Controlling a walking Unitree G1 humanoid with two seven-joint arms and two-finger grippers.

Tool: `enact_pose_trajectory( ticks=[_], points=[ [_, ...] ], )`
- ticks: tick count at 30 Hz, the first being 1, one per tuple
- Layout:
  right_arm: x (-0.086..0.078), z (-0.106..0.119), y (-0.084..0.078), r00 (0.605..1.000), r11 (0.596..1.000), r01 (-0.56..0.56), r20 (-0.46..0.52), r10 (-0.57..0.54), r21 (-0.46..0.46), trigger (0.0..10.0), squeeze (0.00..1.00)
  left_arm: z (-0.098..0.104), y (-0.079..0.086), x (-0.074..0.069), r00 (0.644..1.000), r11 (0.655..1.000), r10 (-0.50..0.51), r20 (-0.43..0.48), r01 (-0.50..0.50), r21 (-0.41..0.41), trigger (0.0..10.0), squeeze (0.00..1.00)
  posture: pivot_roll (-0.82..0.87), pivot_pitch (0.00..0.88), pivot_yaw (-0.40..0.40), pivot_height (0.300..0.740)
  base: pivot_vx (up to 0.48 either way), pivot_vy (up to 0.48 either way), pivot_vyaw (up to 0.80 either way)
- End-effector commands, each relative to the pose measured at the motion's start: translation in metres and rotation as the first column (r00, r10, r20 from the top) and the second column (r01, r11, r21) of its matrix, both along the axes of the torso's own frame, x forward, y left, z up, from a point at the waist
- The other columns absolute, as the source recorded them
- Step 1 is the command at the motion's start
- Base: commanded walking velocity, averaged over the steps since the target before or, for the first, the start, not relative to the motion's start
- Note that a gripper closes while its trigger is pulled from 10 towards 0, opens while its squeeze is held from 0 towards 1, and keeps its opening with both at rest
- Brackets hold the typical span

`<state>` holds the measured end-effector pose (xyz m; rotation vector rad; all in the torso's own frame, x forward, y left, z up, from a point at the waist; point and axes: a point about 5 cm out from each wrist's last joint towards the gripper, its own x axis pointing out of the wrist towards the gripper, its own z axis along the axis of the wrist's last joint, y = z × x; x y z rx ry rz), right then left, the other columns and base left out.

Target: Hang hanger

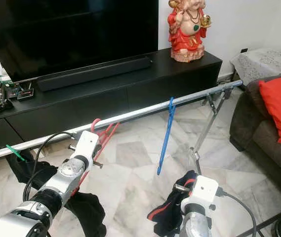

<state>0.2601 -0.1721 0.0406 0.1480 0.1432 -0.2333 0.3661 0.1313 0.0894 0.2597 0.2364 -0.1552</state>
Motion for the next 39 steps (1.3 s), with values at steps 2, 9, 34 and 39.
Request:
enact_pose_trajectory(
  ticks=[2, 9, 34, 39],
  points=[
    [0.000, 0.002, 0.003, 1.000, 1.000, -0.007, 0.010, 0.007, -0.004, 10.0, 0.00, -0.003, 0.000, -0.001, 1.000, 1.000, -0.007, -0.018, 0.008, 0.010, 0.0, 0.00, 0.02, 0.050, 0.107, 0.740, 0.000, 0.000, 0.00],
    [0.000, 0.001, 0.003, 1.000, 1.000, -0.011, 0.006, 0.011, -0.005, 10.0, 0.00, -0.003, -0.002, -0.001, 1.000, 1.000, -0.010, -0.013, 0.010, 0.000, 0.0, 0.00, 0.02, 0.050, 0.107, 0.740, 0.000, 0.000, 0.00],
    [-0.001, 0.000, 0.004, 1.000, 1.000, -0.015, 0.003, 0.015, -0.003, 10.0, 0.00, 0.004, 0.006, -0.015, 0.995, 0.989, -0.005, 0.103, 0.020, -0.147, 0.0, 0.00, 0.03, 0.054, 0.101, 0.740, 0.000, 0.000, 0.00],
    [-0.001, 0.000, 0.004, 1.000, 1.000, -0.015, 0.002, 0.015, -0.004, 10.0, 0.00, 0.000, 0.013, -0.026, 0.994, 0.990, -0.055, 0.092, 0.066, -0.127, 0.5, 0.00, 0.03, 0.054, 0.101, 0.740, 0.000, 0.000, 0.00]
  ],
)
